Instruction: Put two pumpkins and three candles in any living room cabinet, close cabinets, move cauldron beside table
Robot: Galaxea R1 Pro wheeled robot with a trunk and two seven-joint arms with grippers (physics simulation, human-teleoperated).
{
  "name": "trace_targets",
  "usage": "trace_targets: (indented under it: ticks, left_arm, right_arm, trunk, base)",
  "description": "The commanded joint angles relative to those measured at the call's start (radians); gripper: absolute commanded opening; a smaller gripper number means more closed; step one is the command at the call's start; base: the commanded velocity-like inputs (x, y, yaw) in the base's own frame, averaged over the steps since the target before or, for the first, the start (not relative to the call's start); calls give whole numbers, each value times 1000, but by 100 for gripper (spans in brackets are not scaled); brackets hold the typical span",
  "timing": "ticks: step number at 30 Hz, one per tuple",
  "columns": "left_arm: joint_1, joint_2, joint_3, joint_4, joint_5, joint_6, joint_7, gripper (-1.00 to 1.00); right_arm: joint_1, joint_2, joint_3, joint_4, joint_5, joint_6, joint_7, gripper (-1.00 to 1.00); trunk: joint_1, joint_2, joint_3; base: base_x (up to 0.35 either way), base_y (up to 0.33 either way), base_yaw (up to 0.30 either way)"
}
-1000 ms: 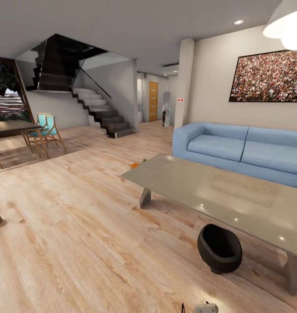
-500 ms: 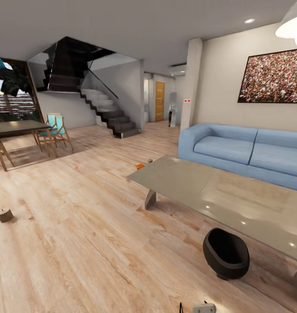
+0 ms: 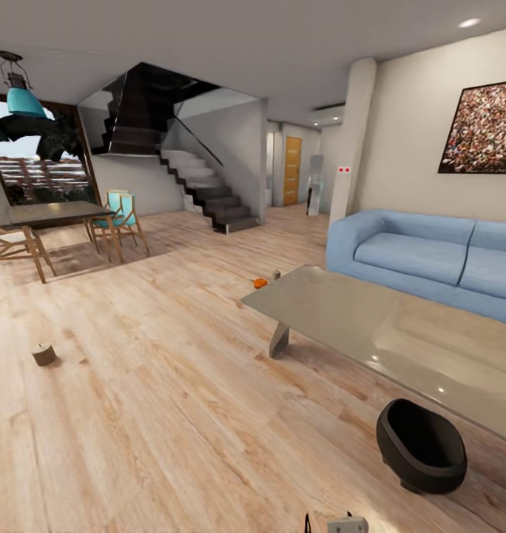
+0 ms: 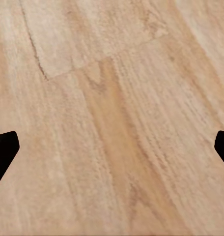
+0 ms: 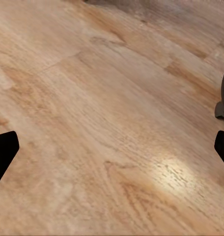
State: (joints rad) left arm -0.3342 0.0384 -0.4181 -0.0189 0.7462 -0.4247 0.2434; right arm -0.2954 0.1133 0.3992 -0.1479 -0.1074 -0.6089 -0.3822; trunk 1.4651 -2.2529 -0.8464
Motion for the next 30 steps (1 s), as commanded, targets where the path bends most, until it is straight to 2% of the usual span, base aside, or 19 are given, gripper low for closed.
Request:
trace_targets:
  ticks: [1,30]
  left_arm:
    - [0,-1,-9,-1,2,0,7,100]
    - [0,-1,-10,-1,1,4,7,100]
  right_arm:
    - [-1,0,9,4,-9,-39,-3,100]
    - [-1,0,10,7,-3,-58,-3,100]
  trunk:
    - [0,0,0]
    - [0,0,12]
  base:
    - [0,0,240]
    - [0,0,268]
